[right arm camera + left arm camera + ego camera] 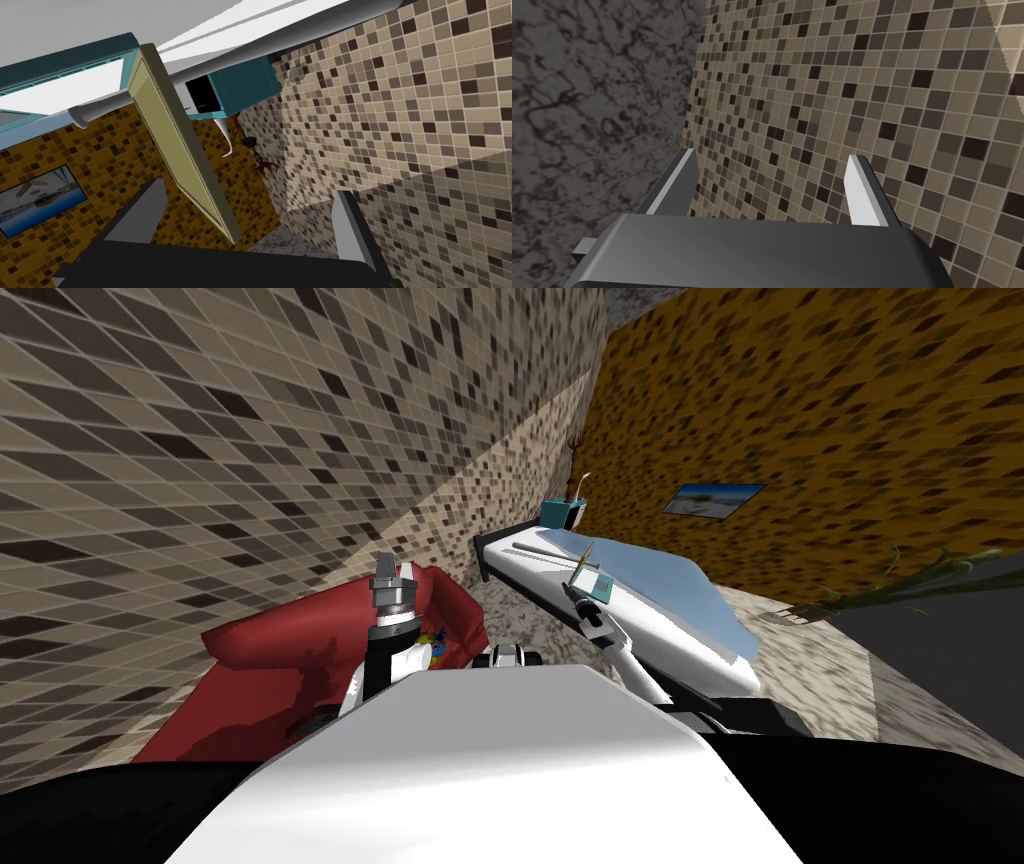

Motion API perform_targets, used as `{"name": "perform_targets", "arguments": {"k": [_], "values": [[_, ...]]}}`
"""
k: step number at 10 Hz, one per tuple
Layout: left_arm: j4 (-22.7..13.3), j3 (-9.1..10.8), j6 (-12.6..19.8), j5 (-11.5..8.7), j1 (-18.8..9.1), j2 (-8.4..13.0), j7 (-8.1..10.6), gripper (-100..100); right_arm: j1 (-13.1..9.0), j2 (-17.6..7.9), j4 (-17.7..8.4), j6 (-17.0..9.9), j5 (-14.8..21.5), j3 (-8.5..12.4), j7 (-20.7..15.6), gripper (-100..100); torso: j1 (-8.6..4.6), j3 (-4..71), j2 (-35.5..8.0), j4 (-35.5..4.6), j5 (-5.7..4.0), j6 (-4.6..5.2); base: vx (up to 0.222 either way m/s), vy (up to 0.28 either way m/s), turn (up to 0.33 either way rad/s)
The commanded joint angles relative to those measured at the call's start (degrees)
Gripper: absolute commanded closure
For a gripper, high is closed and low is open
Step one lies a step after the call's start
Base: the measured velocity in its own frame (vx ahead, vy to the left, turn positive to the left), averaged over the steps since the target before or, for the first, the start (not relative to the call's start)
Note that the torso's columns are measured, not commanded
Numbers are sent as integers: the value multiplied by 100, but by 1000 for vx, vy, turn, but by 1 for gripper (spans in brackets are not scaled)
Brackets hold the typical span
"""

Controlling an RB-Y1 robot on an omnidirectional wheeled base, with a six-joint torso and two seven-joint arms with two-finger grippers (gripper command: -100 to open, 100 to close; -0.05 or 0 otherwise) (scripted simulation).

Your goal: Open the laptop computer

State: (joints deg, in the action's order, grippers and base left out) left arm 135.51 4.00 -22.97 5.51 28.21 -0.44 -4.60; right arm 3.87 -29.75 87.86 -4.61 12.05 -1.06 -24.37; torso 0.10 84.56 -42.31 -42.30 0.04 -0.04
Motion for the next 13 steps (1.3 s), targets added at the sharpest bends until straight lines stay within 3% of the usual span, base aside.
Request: {"name": "perform_targets", "arguments": {"k": [1, 4, 6, 7, 8, 9, 10, 11, 12, 13], "values": [[0, 0, 0, 0, 1, 0, 0, 0, -98, -87, -369, -78, 60, 17, -131, -100, -7, -1, 1, 2, -3, 7, -10, 22, -7], [0, 1, 0, 0, 1, 0, 0, 0, -402, -484, -869, -535, 288, 24, -595, -100, -10, 1, 3, 2, -3, 7, -20, 47, 233], [0, 1, 0, 0, 1, 0, 0, 0, -402, -484, -1071, -535, 288, 24, -595, -100, -11, 1, 3, 2, -4, 8, -10, 32, 53], [0, 1, 0, 0, 2, 0, 0, 0, -551, -686, -1300, -759, 399, 29, -823, -100, -20, 2, 4, 3, -7, 8, -18, 43, 204], [0, 1, 0, 0, 0, 0, 0, 0, -551, -686, -1402, -759, 399, 29, -823, -100, -9, 0, 1, 1, -4, -1, -15, 40, 192], [0, 1, 0, 0, 1, 0, 0, 0, -697, -889, -1610, -978, 509, 34, -1046, -100, -8, 0, 2, 2, -3, 3, -23, 54, 285], [0, 0, 0, 0, 0, 0, 0, 0, -697, -889, -1747, -978, 509, 34, -1046, -100, -3, 1, 2, 1, -1, -1, -12, 47, 128], [0, 1, 0, 0, 1, 0, 0, 0, -838, -1090, -2073, -1125, 616, 40, -1265, -100, -9, 1, 2, 2, -3, 10, -7, 58, 235], [0, 0, 0, 0, 1, 0, 0, 0, -838, -1090, -2073, -1192, 616, 40, -1265, -100, -7, 2, 3, 1, -2, 1, -7, 44, 120], [0, 1, 0, 0, 1, 0, 0, 0, -975, -1289, -2390, -1378, 719, 46, -1478, -100, -13, 1, 3, 2, -5, 7, -13, 58, 232]]}}
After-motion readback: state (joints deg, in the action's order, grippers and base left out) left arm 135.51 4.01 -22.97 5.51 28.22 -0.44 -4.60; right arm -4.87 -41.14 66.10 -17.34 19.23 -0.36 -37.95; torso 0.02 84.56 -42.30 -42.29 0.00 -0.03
